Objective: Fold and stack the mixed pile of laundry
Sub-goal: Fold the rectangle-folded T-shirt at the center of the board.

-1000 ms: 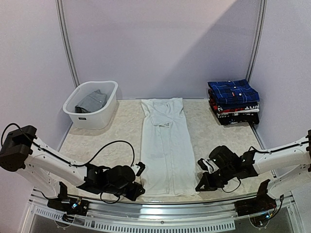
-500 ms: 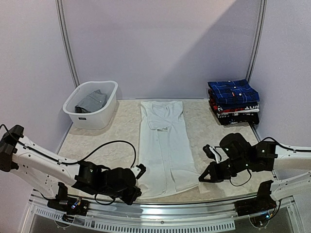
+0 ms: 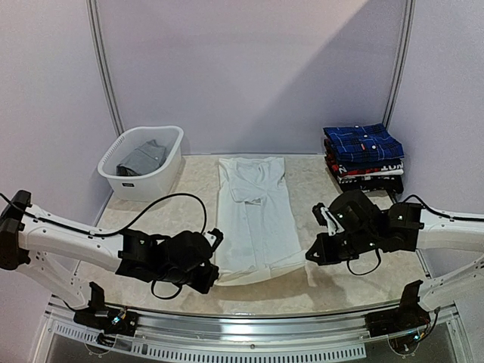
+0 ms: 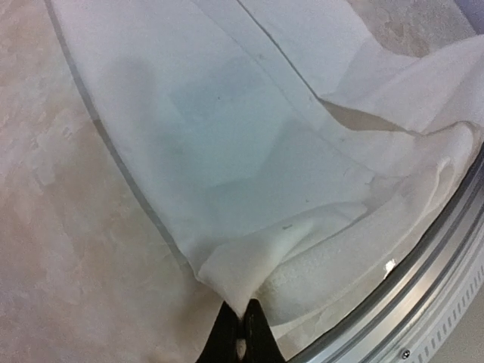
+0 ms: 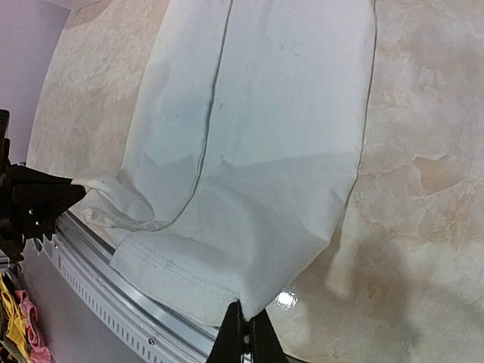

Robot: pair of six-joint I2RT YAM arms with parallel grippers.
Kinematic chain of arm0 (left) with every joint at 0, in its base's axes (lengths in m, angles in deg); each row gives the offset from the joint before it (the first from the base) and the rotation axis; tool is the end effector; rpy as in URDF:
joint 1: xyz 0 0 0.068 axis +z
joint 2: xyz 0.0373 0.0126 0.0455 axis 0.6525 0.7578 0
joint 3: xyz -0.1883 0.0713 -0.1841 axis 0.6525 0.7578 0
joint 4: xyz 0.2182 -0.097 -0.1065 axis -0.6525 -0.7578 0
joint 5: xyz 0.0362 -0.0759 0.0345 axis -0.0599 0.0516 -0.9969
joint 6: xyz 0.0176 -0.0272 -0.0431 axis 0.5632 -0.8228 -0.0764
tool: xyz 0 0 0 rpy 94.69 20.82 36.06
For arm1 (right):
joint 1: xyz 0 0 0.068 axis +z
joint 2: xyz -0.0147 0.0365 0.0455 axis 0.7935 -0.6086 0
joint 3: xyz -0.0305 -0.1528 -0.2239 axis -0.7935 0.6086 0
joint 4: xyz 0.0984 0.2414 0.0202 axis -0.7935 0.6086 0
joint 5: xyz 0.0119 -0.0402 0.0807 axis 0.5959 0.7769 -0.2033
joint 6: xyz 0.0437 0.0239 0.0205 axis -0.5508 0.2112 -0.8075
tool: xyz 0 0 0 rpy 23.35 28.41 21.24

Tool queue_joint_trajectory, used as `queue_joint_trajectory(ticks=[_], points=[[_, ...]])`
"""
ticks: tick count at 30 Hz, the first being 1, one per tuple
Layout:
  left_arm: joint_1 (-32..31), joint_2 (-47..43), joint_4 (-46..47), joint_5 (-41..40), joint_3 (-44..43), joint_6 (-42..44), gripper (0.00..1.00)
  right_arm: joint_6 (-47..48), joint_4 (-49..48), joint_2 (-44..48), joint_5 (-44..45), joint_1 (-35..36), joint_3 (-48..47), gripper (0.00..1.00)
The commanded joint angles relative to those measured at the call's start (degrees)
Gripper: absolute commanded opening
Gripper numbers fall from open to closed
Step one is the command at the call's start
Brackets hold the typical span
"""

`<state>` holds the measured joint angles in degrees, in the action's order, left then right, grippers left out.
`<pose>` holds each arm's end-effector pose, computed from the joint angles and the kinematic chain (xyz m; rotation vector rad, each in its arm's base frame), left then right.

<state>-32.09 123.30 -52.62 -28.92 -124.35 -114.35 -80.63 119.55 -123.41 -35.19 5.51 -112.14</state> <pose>0.0854 -0.2469 0.1803 0.5471 2.5262 -0.5038 0.1200 0.1931 0.2372 -0.2610 2.6481 0.7264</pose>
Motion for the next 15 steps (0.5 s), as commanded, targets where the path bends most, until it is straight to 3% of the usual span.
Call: queue_joint_trajectory(ticks=[1, 15], points=[[3.4, 0.4, -1.6, -1.6, -2.1, 2.4, 0.00, 1.1, -0.9, -1.9, 6.7, 0.2, -2.5, 0.00], [9.4, 4.1, -7.5, -9.6, -12.7, 7.9, 0.00, 0.8, -1.2, -11.8, 19.4, 0.2, -10.0, 0.00]])
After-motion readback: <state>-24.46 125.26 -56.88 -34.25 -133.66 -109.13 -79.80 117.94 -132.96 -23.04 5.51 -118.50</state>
